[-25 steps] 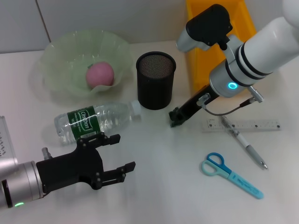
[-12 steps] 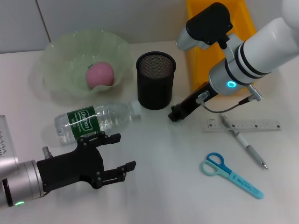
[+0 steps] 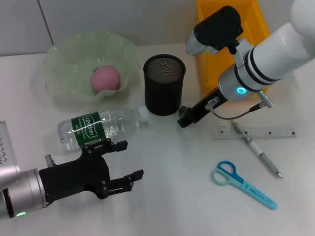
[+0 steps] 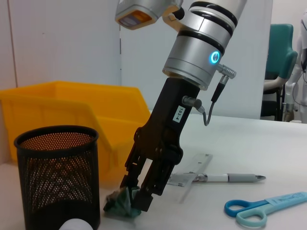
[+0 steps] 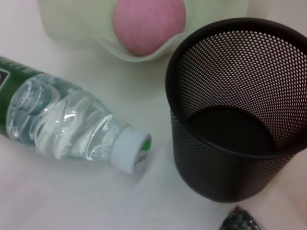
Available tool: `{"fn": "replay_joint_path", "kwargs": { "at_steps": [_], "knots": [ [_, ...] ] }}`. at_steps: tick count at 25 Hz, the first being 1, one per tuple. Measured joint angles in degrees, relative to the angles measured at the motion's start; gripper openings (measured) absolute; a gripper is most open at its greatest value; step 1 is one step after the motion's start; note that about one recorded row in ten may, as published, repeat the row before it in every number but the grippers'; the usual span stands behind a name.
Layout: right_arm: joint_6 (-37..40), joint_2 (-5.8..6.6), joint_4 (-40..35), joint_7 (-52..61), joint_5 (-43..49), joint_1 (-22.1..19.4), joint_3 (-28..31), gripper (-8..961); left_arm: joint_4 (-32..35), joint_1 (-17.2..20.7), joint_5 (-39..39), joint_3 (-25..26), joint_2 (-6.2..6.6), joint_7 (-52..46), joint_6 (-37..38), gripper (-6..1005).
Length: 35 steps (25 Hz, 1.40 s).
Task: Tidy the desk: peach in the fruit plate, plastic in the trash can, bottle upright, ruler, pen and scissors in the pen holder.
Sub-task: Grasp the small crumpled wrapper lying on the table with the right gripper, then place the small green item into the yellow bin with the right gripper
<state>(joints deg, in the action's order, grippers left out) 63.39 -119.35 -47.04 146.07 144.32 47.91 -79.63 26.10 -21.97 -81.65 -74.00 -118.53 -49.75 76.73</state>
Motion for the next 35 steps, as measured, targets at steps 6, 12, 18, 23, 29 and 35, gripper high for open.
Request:
{"fn": "replay_joint_path", "kwargs": {
  "at_steps": [6,12,18,23,29,35],
  "knots": [
    [-0.78,0.0,0.36,0.01,0.28,0.13,0.0,574,0.0,0.02,0.0,0.0,-0.03,0.0,0.0,785],
    [-1.35,0.0,1.11,0.09,0.84,0.35,0.0,555,0.0,0.09,0.0,0.0,-0.04,0.08,0.03,785],
    [-2.16,0.0,2.36,0.1,0.84,0.77,0.0,442,0.0,0.09,0.0,0.0,-0.04,0.09,0.04,785],
    [-1.68,0.0,1.69,0.1,0.84,0.75,0.0,375,0.0,0.19,0.0,0.0,-0.04,0.09,0.11,785],
    [-1.45,0.0,1.15,0.1,0.84,0.38,0.0,327,0.0,0.33,0.0,0.0,-0.04,0.09,0.09,785],
    [1.4,0.0,-1.26,0.48,0.83,-0.4,0.0,269,0.0,0.48,0.0,0.0,0.03,0.09,0.09,786]
  ]
}}
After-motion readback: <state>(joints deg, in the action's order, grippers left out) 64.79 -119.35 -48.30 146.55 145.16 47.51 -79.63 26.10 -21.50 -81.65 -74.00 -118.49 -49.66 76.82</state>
